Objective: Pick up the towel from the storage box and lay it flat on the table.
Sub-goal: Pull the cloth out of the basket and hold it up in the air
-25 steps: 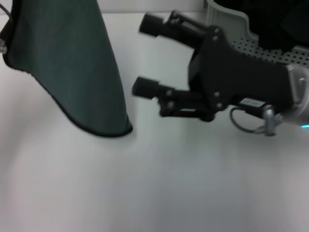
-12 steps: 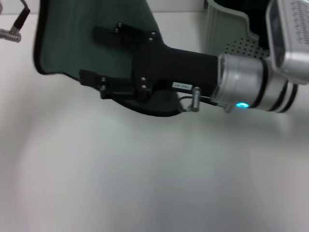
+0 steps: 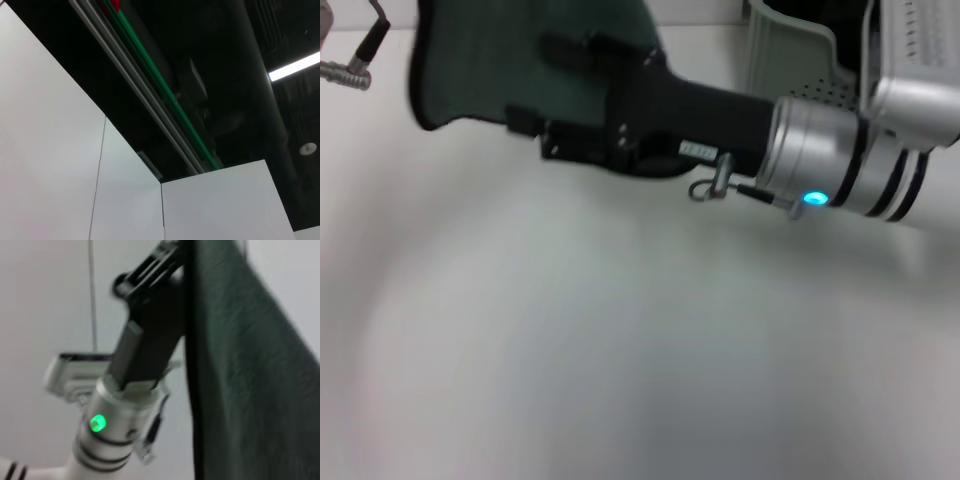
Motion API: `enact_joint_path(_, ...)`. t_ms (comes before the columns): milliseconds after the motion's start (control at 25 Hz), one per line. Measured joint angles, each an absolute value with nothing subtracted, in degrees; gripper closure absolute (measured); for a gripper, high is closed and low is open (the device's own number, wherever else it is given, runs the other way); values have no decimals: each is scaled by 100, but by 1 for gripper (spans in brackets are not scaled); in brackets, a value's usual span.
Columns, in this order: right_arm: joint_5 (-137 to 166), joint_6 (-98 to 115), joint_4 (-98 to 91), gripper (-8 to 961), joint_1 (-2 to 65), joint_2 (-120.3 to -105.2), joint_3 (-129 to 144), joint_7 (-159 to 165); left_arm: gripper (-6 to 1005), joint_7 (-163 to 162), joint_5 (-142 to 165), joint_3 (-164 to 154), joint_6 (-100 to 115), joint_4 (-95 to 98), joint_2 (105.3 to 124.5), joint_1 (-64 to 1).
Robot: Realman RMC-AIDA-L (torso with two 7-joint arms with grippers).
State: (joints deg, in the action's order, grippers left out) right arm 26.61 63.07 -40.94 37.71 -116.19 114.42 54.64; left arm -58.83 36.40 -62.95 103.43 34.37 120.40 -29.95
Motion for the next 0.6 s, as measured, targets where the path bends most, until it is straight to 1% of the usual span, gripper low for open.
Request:
enact_joint_path(160,2630,6414,-4083,170,3739,-11618,11198,5456,981,-5879,3528,-6502,10344,3436,12041,-2992)
enact_joint_path(600,2033,6687,-4151,174,3956,-11619,11202,5492,981,-5797,3330,-7039,10345,3398,12044,-2989)
